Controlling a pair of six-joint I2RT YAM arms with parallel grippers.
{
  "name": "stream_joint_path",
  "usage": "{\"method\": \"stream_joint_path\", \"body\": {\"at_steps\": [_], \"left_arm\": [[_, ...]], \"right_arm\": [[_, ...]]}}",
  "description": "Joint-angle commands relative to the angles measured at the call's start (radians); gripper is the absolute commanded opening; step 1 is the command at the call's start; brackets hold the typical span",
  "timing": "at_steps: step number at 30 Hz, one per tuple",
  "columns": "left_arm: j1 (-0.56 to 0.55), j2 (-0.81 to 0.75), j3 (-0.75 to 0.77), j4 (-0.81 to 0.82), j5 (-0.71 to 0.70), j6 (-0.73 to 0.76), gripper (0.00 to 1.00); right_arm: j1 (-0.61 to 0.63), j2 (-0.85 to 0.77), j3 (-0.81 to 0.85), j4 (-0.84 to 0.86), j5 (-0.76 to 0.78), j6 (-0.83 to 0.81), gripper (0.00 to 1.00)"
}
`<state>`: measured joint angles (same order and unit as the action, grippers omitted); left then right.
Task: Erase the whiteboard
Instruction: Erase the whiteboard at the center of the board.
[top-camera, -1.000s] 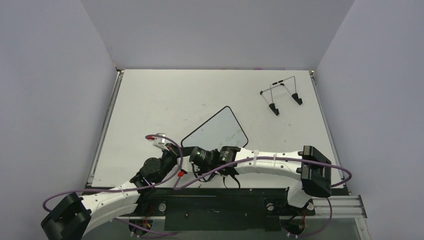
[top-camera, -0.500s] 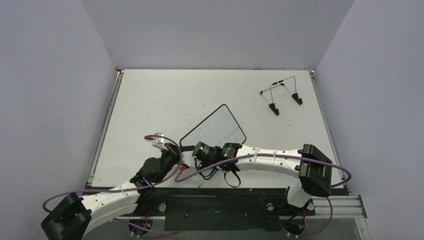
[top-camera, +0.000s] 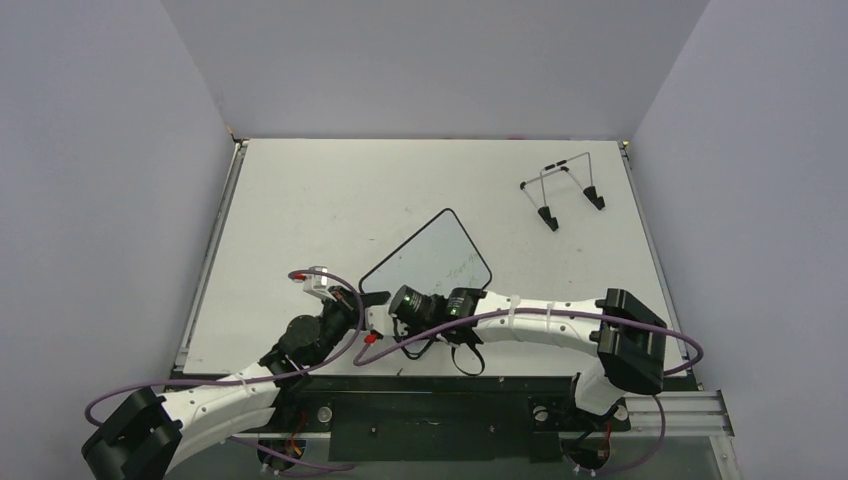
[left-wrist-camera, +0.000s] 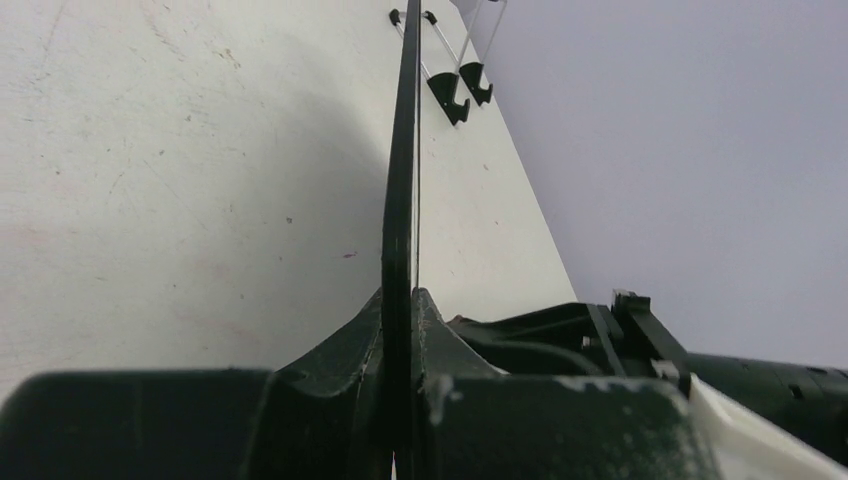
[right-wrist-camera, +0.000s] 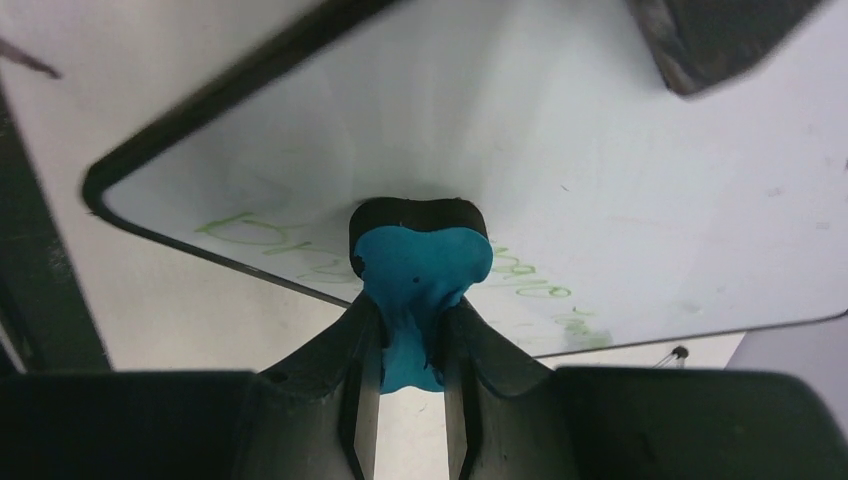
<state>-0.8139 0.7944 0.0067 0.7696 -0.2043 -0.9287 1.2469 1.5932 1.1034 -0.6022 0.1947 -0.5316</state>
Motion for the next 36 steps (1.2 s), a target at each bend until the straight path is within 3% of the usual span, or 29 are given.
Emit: {"method": "stream_joint_path", "body": {"at_steps": [1, 9, 16, 21, 25, 31, 36], "left_arm": [[-0.006, -0.043, 0.023, 0.161, 0.047, -0.04, 0.0], [-0.005, -0.026, 0.03, 0.176, 0.055, -0.043, 0.0], [-0.006, -0.029, 0.026, 0.174, 0.049, -0.052, 0.0], [-0.006, -0.022, 0.036, 0.168, 0.055, -0.056, 0.0], [-0.005, -0.021, 0.046, 0.158, 0.055, -0.053, 0.0], [-0.007, -0.029, 0.043, 0.151, 0.053, -0.054, 0.0], [-0.005, -0.012, 0.056, 0.146, 0.056, -0.04, 0.0]], "right_arm": [[-0.115, -0.022, -0.001, 0.088, 0.047, 0.064, 0.0], [0.028, -0.058, -0.073, 0.067, -0.038, -0.035, 0.0], [-0.084, -0.056, -0.058, 0.185, 0.179, 0.045, 0.0], [-0.066, -0.079, -0.091, 0.142, 0.069, -0.007, 0.0], [0.025, -0.092, -0.13, 0.089, -0.059, -0.081, 0.0], [-0.079, -0.065, -0.102, 0.175, 0.08, 0.013, 0.0], [-0.086, -0.085, -0.121, 0.125, -0.009, -0.03, 0.0]]}}
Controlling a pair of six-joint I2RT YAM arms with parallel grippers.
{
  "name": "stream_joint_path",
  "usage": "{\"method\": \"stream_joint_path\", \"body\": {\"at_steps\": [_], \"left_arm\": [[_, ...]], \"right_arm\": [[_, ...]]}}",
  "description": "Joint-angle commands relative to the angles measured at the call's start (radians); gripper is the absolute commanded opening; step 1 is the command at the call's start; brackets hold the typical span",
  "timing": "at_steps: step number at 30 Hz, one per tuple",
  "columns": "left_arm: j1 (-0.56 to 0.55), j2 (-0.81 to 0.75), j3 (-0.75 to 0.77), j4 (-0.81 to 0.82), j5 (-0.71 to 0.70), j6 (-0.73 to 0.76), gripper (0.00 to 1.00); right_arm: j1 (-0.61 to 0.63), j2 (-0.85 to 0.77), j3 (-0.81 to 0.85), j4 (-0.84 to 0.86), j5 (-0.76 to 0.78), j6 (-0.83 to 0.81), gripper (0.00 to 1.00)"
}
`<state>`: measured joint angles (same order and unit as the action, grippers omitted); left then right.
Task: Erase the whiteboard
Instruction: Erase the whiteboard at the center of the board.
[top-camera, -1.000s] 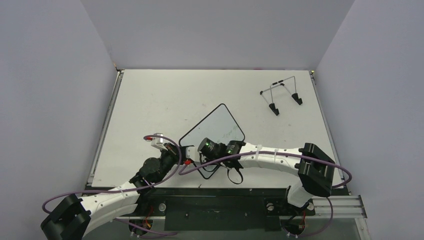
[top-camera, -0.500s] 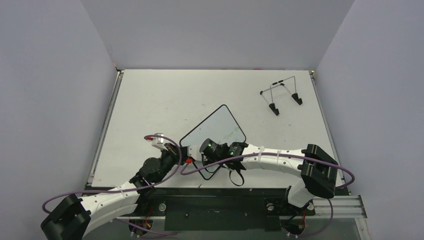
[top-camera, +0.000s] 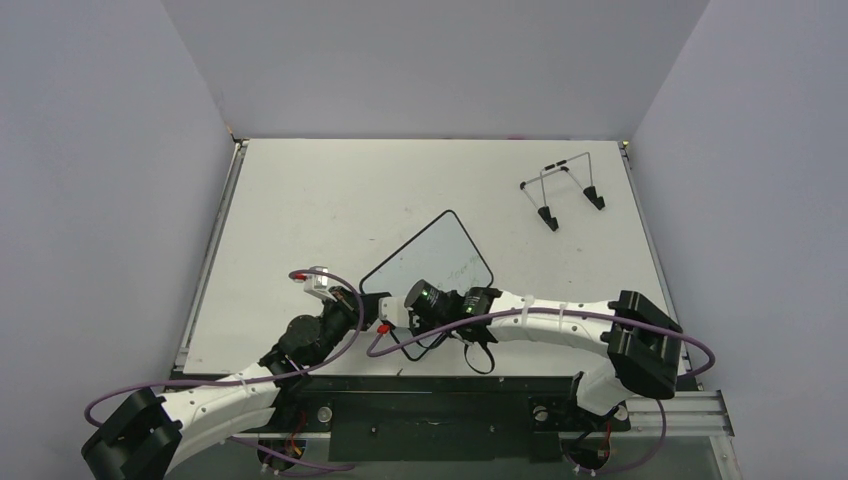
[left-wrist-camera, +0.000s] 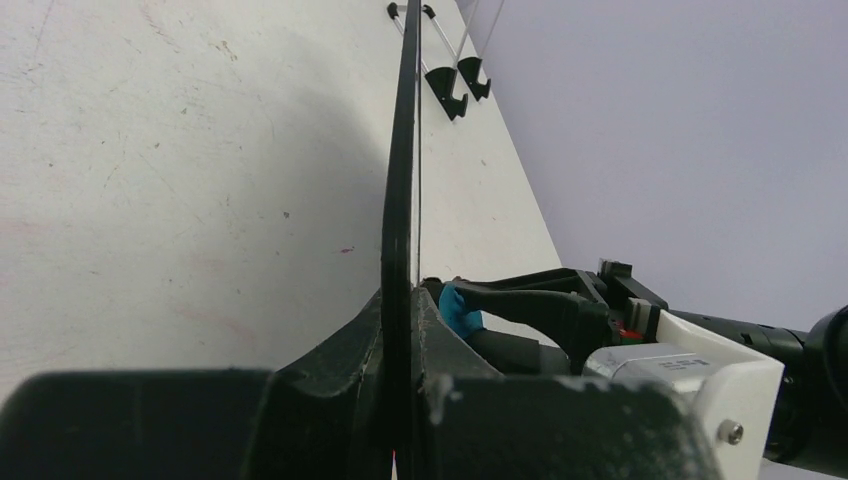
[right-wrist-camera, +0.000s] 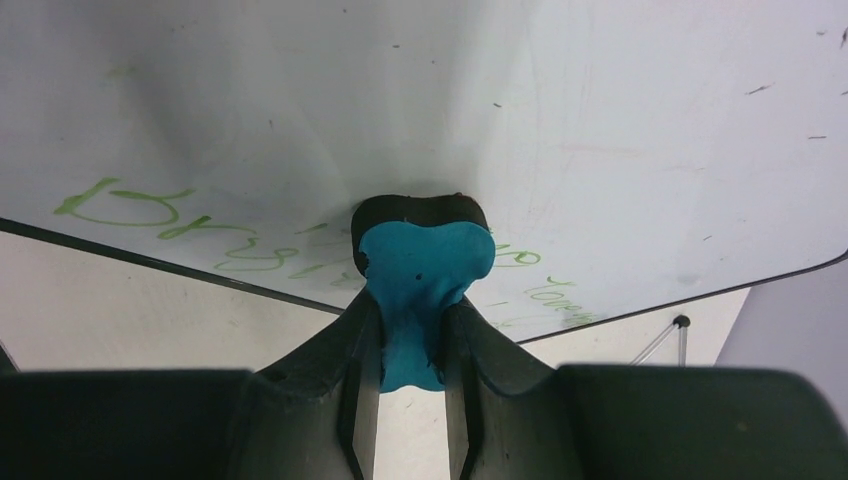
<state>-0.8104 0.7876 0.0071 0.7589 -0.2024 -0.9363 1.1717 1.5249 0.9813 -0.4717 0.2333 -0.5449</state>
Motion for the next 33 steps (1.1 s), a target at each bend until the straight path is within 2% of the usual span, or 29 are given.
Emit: {"method": "stream_joint_path", "body": {"at_steps": [1, 6, 12, 17, 20, 22, 25, 28, 31, 33], "left_arm": [[-0.009, 0.0, 0.059, 0.157, 0.055, -0.026, 0.0], [-0.006, 0.04, 0.068, 0.194, 0.062, -0.021, 0.0], [-0.006, 0.046, 0.063, 0.206, 0.053, -0.024, 0.0], [-0.006, 0.04, 0.073, 0.191, 0.056, -0.021, 0.0], [-0.006, 0.06, 0.073, 0.216, 0.057, -0.023, 0.0], [-0.006, 0.078, 0.078, 0.231, 0.057, -0.02, 0.0], [-0.006, 0.105, 0.087, 0.249, 0.06, -0.021, 0.0], [-0.006, 0.117, 0.09, 0.252, 0.063, -0.02, 0.0], [-0.006, 0.115, 0.085, 0.25, 0.061, -0.019, 0.0], [-0.006, 0.118, 0.082, 0.257, 0.06, -0.019, 0.0]], "right_arm": [[0.006, -0.018, -0.003, -0.025, -0.088, -0.03, 0.0], [-0.003, -0.006, 0.0, 0.014, -0.004, -0.004, 0.0], [0.024, -0.046, -0.027, -0.062, -0.118, -0.093, 0.0], [-0.061, -0.023, 0.012, -0.007, 0.014, -0.018, 0.0], [-0.079, -0.067, -0.013, -0.034, -0.092, -0.036, 0.0], [-0.047, -0.077, -0.026, -0.07, -0.173, -0.074, 0.0], [0.021, -0.063, -0.024, -0.094, -0.21, -0.105, 0.0], [0.035, -0.042, -0.013, -0.045, -0.089, -0.055, 0.0], [-0.035, -0.05, -0.009, 0.033, 0.033, 0.0, 0.0], [-0.087, -0.06, -0.012, 0.05, 0.052, 0.025, 0.0]]}}
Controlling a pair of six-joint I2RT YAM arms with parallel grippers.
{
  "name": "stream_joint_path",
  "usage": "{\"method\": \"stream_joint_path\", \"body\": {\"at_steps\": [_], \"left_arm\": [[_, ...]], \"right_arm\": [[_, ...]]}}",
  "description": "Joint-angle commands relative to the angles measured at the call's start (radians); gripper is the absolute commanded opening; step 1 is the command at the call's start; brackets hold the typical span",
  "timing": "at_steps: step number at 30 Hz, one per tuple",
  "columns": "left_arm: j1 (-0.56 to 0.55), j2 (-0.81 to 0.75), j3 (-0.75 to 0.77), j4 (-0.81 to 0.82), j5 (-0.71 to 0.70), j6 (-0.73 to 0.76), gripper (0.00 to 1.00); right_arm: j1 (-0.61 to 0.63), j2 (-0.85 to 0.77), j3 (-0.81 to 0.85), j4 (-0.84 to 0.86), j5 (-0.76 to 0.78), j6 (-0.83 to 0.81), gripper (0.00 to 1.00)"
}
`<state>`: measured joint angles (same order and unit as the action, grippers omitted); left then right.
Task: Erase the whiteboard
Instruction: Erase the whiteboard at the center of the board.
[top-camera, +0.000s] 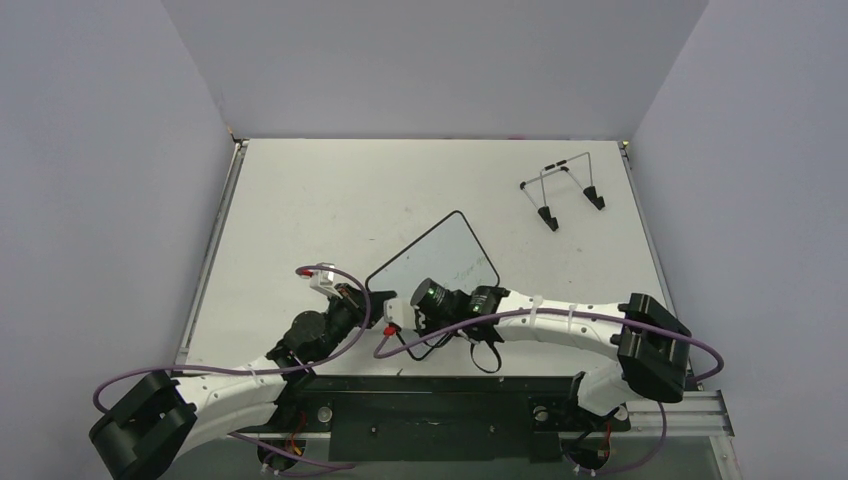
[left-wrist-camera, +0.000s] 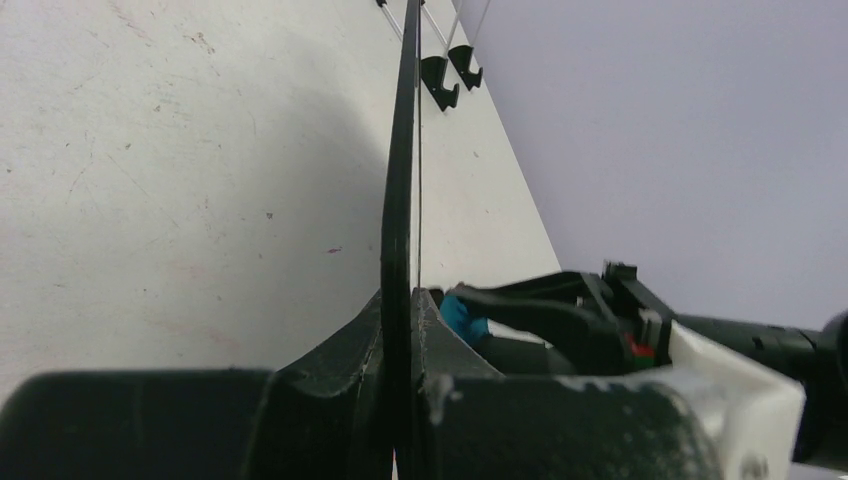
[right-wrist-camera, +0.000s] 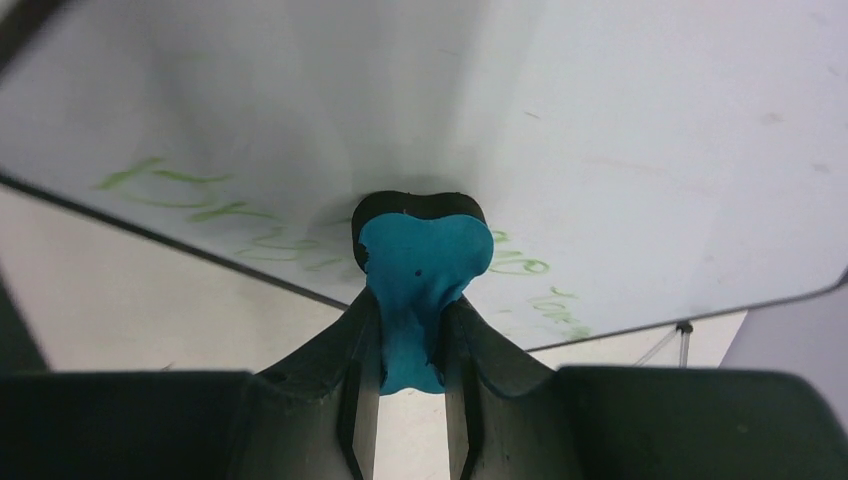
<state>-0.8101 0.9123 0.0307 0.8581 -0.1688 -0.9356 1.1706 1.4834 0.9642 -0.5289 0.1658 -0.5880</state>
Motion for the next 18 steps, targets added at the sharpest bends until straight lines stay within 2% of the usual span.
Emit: {"method": "stream_joint_path", "body": {"at_steps": [1, 4, 9, 13, 16, 18], "left_arm": [[-0.007, -0.004, 0.058, 0.161, 0.028, -0.02, 0.0], [-0.007, 0.001, 0.056, 0.17, 0.032, -0.023, 0.0], [-0.007, -0.015, 0.053, 0.157, 0.029, -0.025, 0.0], [-0.006, -0.046, 0.051, 0.12, 0.019, -0.02, 0.0], [-0.005, -0.058, 0.047, 0.114, 0.017, -0.019, 0.0], [-0.005, -0.058, 0.046, 0.116, 0.019, -0.019, 0.0]], "right_arm": [[-0.105, -0.02, 0.003, 0.107, 0.121, 0.072, 0.0], [-0.101, -0.021, -0.003, 0.079, 0.065, 0.05, 0.0], [0.033, 0.007, -0.022, 0.029, 0.03, -0.042, 0.0], [0.085, 0.005, -0.034, 0.029, 0.042, -0.068, 0.0], [0.043, 0.016, -0.031, 0.072, 0.114, -0.036, 0.0], [-0.054, 0.014, -0.016, 0.093, 0.143, 0.018, 0.0]]}}
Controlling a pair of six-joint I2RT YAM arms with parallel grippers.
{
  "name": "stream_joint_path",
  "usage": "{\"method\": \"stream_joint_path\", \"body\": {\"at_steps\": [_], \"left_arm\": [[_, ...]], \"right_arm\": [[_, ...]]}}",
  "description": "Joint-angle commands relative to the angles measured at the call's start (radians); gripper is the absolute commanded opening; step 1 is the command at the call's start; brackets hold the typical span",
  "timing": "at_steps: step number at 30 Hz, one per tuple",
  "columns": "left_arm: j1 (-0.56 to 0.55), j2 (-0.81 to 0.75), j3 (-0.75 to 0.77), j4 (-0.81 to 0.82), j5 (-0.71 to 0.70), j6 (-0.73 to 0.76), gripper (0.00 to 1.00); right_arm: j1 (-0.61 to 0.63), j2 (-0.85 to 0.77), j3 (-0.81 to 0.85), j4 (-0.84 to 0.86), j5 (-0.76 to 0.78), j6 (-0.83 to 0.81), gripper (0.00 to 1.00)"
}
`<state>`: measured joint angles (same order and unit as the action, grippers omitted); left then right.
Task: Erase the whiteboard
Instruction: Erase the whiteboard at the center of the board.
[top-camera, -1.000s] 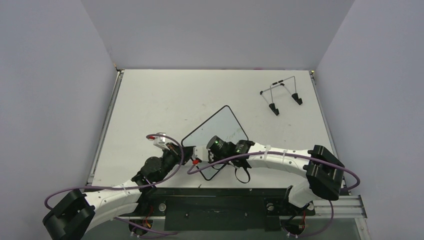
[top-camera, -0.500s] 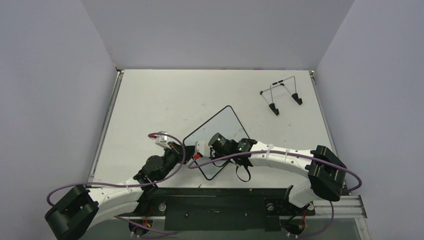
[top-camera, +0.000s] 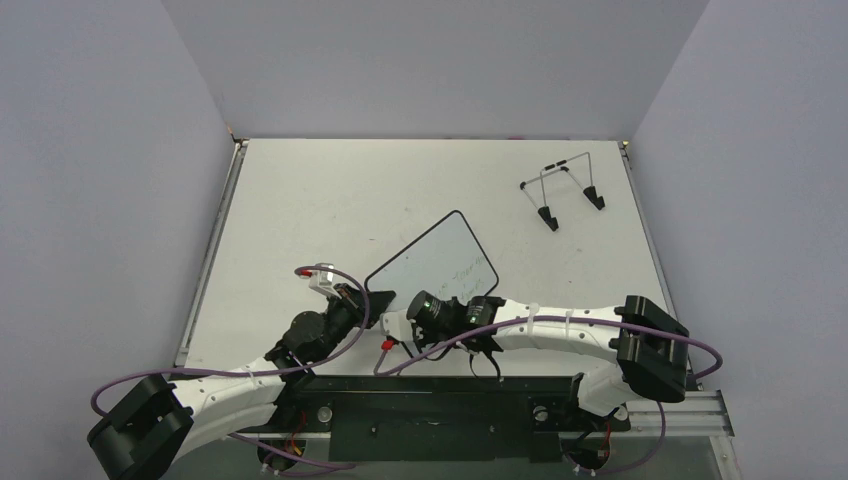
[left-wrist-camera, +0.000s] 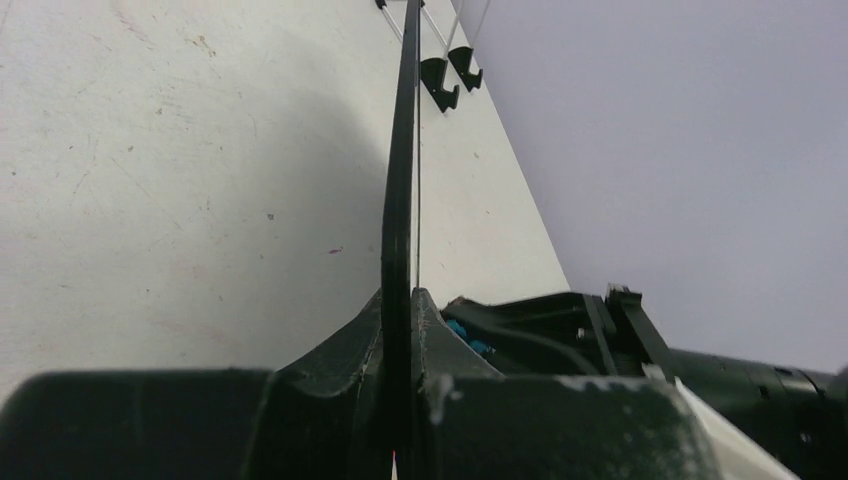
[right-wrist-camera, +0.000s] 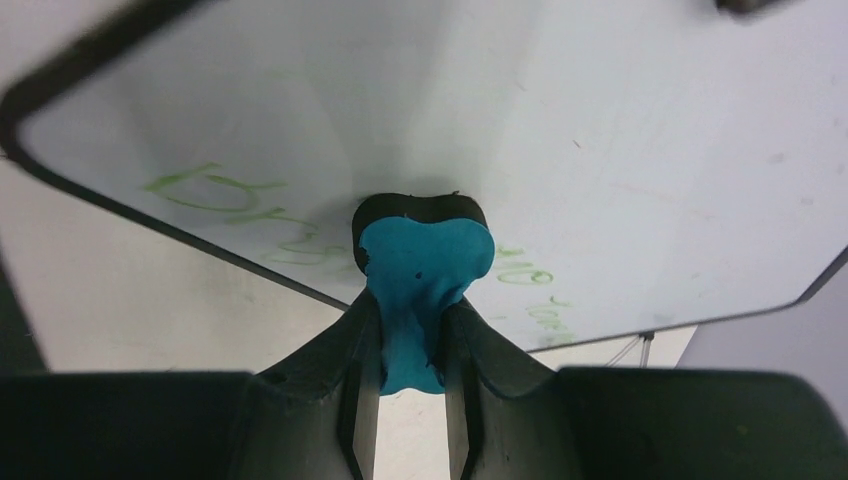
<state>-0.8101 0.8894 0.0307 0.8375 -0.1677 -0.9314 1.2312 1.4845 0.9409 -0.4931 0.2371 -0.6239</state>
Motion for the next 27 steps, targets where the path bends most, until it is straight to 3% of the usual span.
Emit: {"method": "stream_joint_path", "body": {"at_steps": [1, 5, 15, 21, 27], "left_arm": [[-0.005, -0.033, 0.046, 0.138, 0.02, -0.023, 0.0], [-0.004, -0.025, 0.044, 0.148, 0.031, -0.024, 0.0], [-0.002, -0.049, 0.014, 0.149, 0.029, -0.04, 0.0], [-0.002, -0.121, 0.0, 0.096, 0.01, -0.036, 0.0], [-0.002, -0.097, 0.005, 0.112, 0.016, -0.034, 0.0]], "right_arm": [[-0.138, 0.01, 0.013, 0.063, 0.074, 0.065, 0.0], [-0.188, -0.009, 0.005, 0.045, 0.012, 0.068, 0.0], [-0.017, 0.027, 0.016, -0.028, -0.099, -0.019, 0.0], [-0.166, -0.006, 0.024, 0.03, -0.044, 0.045, 0.0], [-0.112, -0.009, 0.025, -0.044, -0.166, 0.002, 0.0]]}}
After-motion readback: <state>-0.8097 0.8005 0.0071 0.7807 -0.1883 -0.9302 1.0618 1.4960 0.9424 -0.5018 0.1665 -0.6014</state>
